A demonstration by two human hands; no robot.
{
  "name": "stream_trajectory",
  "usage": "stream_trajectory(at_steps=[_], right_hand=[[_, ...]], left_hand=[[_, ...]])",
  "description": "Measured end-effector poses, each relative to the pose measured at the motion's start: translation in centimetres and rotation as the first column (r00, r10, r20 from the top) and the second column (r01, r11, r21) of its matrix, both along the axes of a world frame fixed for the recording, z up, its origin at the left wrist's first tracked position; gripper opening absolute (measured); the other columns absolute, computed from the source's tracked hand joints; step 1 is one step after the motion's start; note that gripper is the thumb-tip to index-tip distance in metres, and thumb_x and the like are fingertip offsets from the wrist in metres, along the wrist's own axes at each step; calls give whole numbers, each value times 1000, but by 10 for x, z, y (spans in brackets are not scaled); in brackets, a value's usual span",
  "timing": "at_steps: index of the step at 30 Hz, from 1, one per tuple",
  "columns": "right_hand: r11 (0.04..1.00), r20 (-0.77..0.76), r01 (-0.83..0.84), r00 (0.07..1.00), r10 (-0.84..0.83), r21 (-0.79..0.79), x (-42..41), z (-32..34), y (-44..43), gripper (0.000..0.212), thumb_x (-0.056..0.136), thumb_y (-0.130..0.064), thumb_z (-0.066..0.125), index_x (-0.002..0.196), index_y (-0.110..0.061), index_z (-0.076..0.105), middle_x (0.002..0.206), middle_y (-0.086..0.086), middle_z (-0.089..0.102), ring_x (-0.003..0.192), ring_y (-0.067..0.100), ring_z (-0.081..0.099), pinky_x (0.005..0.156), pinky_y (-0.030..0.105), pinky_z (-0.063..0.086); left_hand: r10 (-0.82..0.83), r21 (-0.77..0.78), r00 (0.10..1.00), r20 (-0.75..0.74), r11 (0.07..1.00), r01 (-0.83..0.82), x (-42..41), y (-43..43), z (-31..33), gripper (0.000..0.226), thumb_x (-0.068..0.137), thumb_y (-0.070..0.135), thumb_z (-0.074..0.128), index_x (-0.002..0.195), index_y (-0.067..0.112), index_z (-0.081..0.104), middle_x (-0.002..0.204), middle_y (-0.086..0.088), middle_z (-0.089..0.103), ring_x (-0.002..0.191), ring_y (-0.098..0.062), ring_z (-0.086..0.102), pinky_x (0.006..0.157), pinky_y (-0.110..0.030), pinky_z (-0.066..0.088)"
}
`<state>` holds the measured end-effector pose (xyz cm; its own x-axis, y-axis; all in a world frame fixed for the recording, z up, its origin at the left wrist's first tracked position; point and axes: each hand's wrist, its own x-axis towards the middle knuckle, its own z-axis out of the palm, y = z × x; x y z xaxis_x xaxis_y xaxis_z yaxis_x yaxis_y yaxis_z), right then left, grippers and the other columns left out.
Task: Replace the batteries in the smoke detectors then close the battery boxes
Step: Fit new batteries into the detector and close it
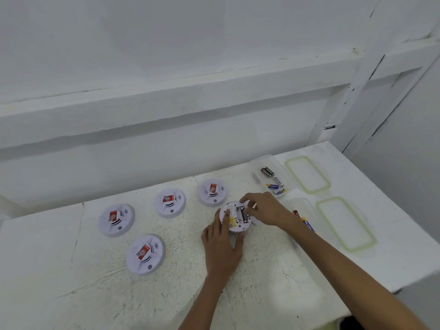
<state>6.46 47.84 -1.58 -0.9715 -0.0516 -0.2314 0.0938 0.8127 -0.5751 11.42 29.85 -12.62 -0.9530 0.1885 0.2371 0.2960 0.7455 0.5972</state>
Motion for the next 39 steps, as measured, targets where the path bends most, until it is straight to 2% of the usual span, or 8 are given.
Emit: stream_trajectory(at_steps=[3,7,12,17,22,28,35,39], right_hand=[[999,90,-41,995,41,5,-2,0,-1,52,77,-24,83,123,-17,58,106,7,66,78,15,58,64,23,43],[996,156,63,986,-51,-67,-3,-3,-5,56,72,-16,86,118,-21,55,104,9,64,71,16,59,58,29,54],[998,146,36,988,-44,58,-10,-2,-13,61,67,-16,87,119,-16,55,104,11,66,90,24,63,74,37,55],[997,81,56,995,-60,48,-11,7,-3,30,85,-23,72,111,-11,66,102,8,70,79,18,64,70,28,53],[905,-175,382,894,-413,-184,-39,17,32,14,93,-14,57,91,-15,71,78,5,73,56,13,65,56,24,54],[902,-113,410,911,-397,137,-81,-6,70,38,86,5,47,116,-7,67,109,15,68,99,30,62,67,28,41],[882,-66,325,944,-322,340,-88,-15,67,28,85,9,50,108,-6,57,106,18,58,85,29,57,52,27,36],[854,-90,287,957,-275,435,-90,-20,62,29,88,1,54,117,-4,53,115,15,53,99,30,58,66,31,40]], left_hand=[[1,7,1000,7,1000,-1,0,0,-1,74,97,66,40,157,24,36,156,-6,46,135,-24,49,113,-44,34],[2,0,1000,14,1000,-2,0,-1,-1,74,95,64,44,157,25,34,156,-5,45,136,-22,48,114,-42,32],[9,-2,1000,10,1000,-9,1,-1,-2,74,95,64,47,157,26,33,156,-5,46,136,-23,48,113,-42,33],[-9,13,1000,2,1000,9,3,-2,1,72,97,64,43,157,26,33,156,-4,45,136,-22,48,114,-42,33],[-2,11,1000,8,1000,2,2,-3,-2,72,97,66,40,157,27,33,157,-5,43,137,-23,48,115,-46,36],[1,13,1000,13,1000,-1,1,-2,-2,73,95,66,45,158,30,32,158,-4,42,136,-22,48,115,-45,36],[8,0,1000,14,1000,-8,0,-1,0,75,95,68,43,158,29,32,157,-2,43,135,-19,47,117,-41,32],[11,4,1000,13,1000,-11,0,0,0,74,95,66,46,157,29,33,156,-3,45,132,-19,49,115,-41,35]])
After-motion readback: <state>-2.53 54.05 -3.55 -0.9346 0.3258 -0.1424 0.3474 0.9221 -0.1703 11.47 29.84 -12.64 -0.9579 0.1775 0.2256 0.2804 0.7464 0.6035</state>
